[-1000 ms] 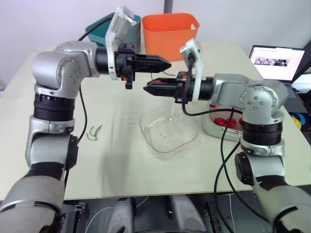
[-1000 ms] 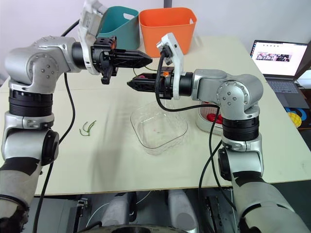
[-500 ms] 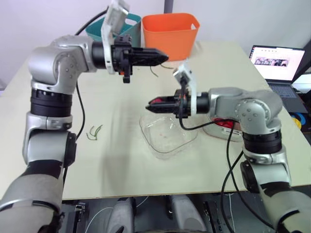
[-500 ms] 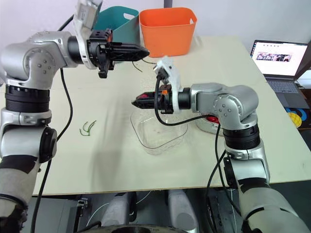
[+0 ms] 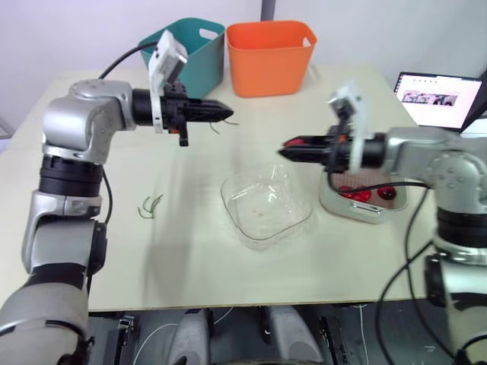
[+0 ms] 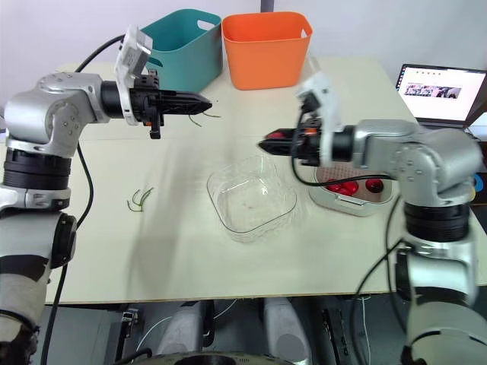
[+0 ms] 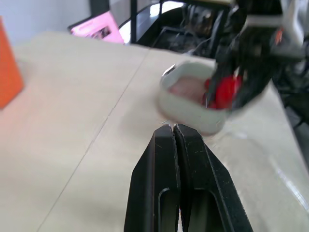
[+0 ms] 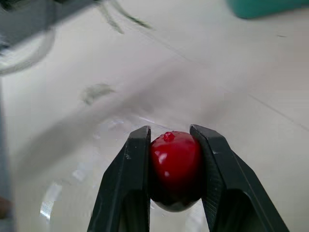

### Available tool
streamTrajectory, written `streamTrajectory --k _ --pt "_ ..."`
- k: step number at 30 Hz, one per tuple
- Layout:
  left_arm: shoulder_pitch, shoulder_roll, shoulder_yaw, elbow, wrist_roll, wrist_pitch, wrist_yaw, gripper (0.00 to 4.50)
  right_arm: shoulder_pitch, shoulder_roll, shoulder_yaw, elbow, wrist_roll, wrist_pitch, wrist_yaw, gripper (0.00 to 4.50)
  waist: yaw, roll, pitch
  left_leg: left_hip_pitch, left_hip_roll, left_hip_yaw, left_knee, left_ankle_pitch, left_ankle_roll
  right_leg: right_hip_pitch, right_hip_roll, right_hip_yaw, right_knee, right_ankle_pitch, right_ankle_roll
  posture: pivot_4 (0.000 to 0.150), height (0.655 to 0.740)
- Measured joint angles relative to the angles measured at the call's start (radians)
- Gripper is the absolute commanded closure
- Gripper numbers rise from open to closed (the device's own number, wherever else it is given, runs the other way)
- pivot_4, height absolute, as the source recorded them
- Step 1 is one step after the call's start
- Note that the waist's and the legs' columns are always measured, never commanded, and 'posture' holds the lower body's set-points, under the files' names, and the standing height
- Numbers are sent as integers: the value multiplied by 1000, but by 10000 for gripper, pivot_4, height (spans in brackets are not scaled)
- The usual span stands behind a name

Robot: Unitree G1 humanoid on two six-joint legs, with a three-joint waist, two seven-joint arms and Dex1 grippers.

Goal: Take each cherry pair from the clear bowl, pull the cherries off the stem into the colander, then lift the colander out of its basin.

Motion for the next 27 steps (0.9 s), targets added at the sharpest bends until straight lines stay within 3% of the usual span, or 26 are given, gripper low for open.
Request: streamTrajectory --k 6,10,13,20,27 --pt "47 11 3 21 33 -42 9 45000 95 -152 37 157 -188 -149 42 35154 -9 0 0 1 0 1 0 0 0 0 1 1 1 0 0 1500 7400" --pt "98 11 12 20 35 -40 41 45000 149 -152 45 222 -255 -184 28 35154 -15 0 0 1 0 1 -1 0 0 -1 1 2 2 1 2 1500 7400" --pt "104 11 19 13 34 -38 52 45000 148 -137 43 231 -275 -192 22 26402 -13 0 0 1 0 1 0 0 0 -1 1 2 3 1 2 1500 7400" --pt "110 21 33 34 44 -55 57 45000 129 -125 42 248 -293 -191 30 1163 -11 0 0 1 0 1 0 0 0 -1 1 2 2 1 1 1500 7400" --pt "118 44 52 40 38 -31 65 45000 57 -100 -11 165 -224 -140 66 492 -20 0 0 2 1 1 -1 0 0 -2 1 2 2 1 1 1500 7400"
